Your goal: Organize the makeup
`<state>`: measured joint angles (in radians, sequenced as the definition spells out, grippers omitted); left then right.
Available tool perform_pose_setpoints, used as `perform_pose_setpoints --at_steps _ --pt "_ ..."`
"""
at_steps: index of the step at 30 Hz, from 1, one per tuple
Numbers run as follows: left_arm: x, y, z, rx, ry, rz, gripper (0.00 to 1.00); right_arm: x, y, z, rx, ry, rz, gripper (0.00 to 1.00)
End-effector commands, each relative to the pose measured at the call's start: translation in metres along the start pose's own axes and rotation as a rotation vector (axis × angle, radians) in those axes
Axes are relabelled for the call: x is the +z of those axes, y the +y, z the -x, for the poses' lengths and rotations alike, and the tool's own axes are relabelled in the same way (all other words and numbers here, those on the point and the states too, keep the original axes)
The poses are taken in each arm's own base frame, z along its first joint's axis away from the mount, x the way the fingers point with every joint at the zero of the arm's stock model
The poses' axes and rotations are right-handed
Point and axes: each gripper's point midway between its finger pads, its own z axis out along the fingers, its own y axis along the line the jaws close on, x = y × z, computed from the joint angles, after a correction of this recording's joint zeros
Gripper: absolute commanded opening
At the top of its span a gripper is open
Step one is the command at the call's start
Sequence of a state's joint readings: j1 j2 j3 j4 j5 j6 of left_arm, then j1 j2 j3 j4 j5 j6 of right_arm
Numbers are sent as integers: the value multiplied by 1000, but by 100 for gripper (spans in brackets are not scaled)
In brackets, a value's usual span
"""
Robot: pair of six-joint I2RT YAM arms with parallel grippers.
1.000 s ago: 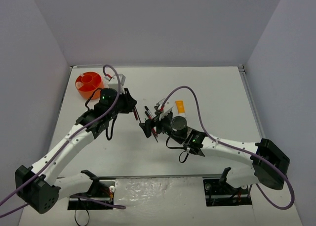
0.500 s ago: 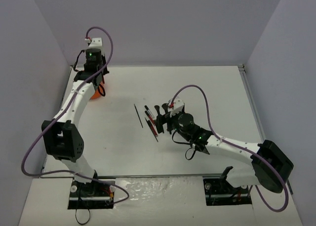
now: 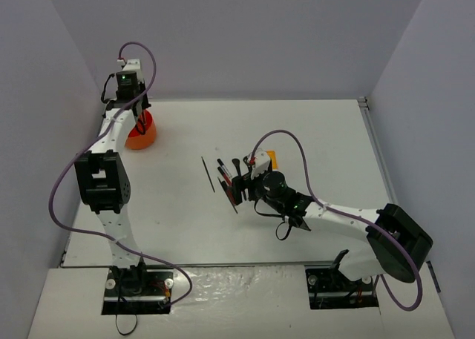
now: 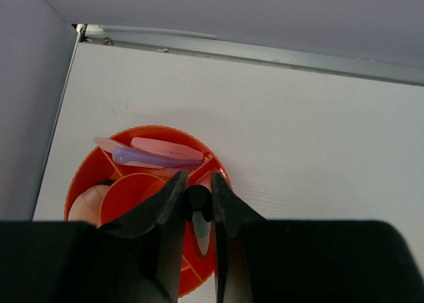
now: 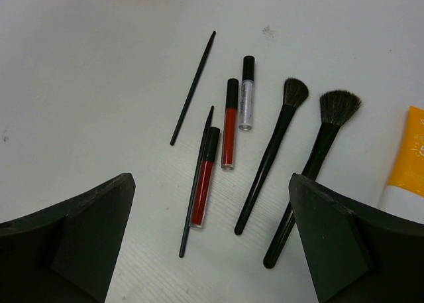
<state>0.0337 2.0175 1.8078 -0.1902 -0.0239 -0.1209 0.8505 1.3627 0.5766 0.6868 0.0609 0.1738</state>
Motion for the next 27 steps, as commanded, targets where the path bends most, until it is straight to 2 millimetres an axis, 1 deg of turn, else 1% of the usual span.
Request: perform_pose_setpoints --at_steps 1,4,7,9,10,14,17,19,20,23,24,26,27 --pt "-4 12 37 38 -126 18 1 6 6 32 4 -99 29 99" --pt "2 15 31 46 -122 23 2 7 7 30 1 -89 34 99" --pt "6 12 25 50 -105 7 4 7 8 29 0 -80 36 99" --pt "7 10 23 44 -101 -2 15 7 7 30 -3 -74 31 99" --pt "6 10 23 41 -102 -3 17 7 7 30 -3 -71 28 98" --pt "7 11 22 38 -99 -4 24 6 5 29 3 -46 16 97" --pt "6 10 22 34 -98 -5 28 1 3 23 9 -12 4 94" --pt "5 9 22 31 -98 -7 32 -2 3 20 12 3 4 91" --pt "4 9 23 25 -99 -7 34 -3 3 15 13 24 2 89" --pt "-8 7 31 -9 -118 -20 41 -7 2 0 13 97 -6 82" --pt "-16 3 36 -27 -131 -45 44 -8 2 -7 13 129 -10 79" --pt "-38 -1 54 -60 -178 -67 50 -7 4 -19 4 181 -12 73" --pt "-48 -4 59 -95 -190 -82 52 -6 9 -22 0 198 -6 71"
